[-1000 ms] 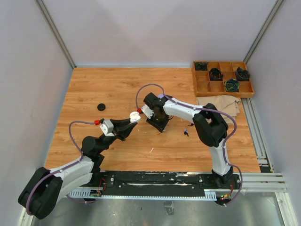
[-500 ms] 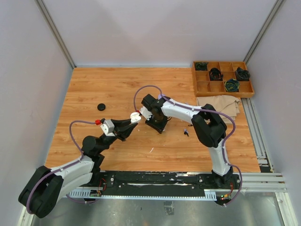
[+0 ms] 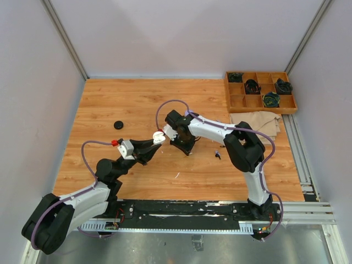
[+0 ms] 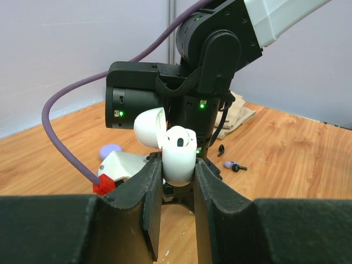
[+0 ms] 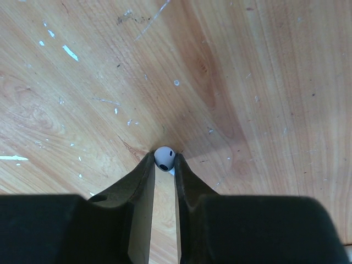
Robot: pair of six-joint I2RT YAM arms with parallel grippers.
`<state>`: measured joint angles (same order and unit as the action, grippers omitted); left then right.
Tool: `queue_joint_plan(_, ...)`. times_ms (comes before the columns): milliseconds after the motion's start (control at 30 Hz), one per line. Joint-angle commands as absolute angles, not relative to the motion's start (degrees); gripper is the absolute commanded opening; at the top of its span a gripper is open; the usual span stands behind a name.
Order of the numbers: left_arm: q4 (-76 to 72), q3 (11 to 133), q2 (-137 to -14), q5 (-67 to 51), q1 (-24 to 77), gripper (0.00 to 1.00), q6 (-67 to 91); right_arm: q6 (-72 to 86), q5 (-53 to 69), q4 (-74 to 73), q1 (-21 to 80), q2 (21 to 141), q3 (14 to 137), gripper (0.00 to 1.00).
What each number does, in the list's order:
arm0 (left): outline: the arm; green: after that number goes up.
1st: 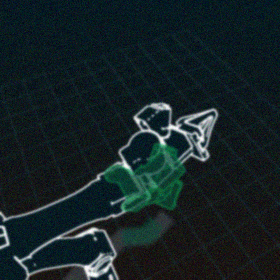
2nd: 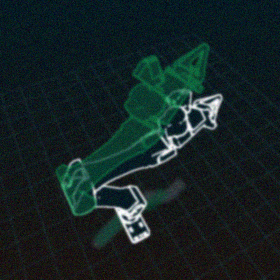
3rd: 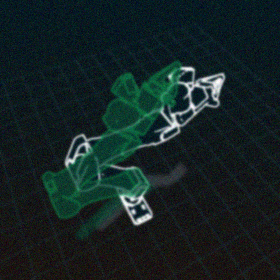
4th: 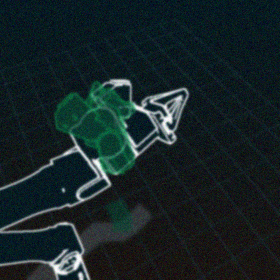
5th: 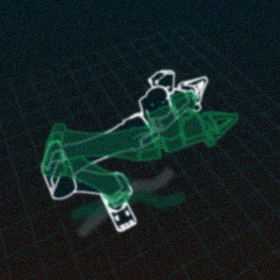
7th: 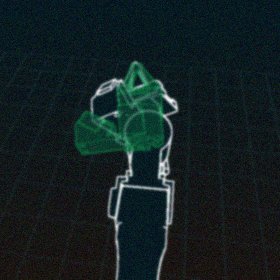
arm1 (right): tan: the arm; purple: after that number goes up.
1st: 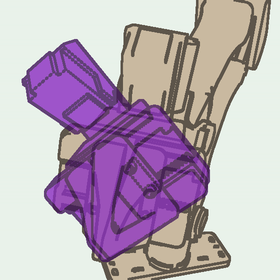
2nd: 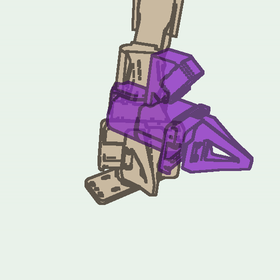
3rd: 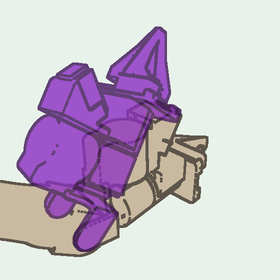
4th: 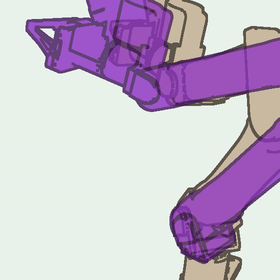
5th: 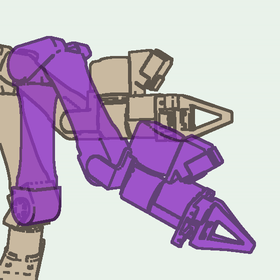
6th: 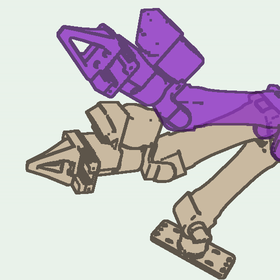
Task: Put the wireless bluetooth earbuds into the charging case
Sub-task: Pick up the earbud from the center of the board.
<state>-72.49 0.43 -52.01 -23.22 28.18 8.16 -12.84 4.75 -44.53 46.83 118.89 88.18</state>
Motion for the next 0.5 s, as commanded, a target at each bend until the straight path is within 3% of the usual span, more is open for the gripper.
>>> queue_joint_plan(0, -76.5, -1.5, -52.0, -24.5, 27.9, 0.0, 8.1, -11.7, 4.9, -41.4, 47.5, 116.9, 85.7, 0.1)
queue_joint_plan(467, -82.2, -3.6, -51.9, -25.1, 28.0, 0.0, 8.2, -3.6, 10.2, -30.5, 47.2, 96.8, 76.1, 0.06)
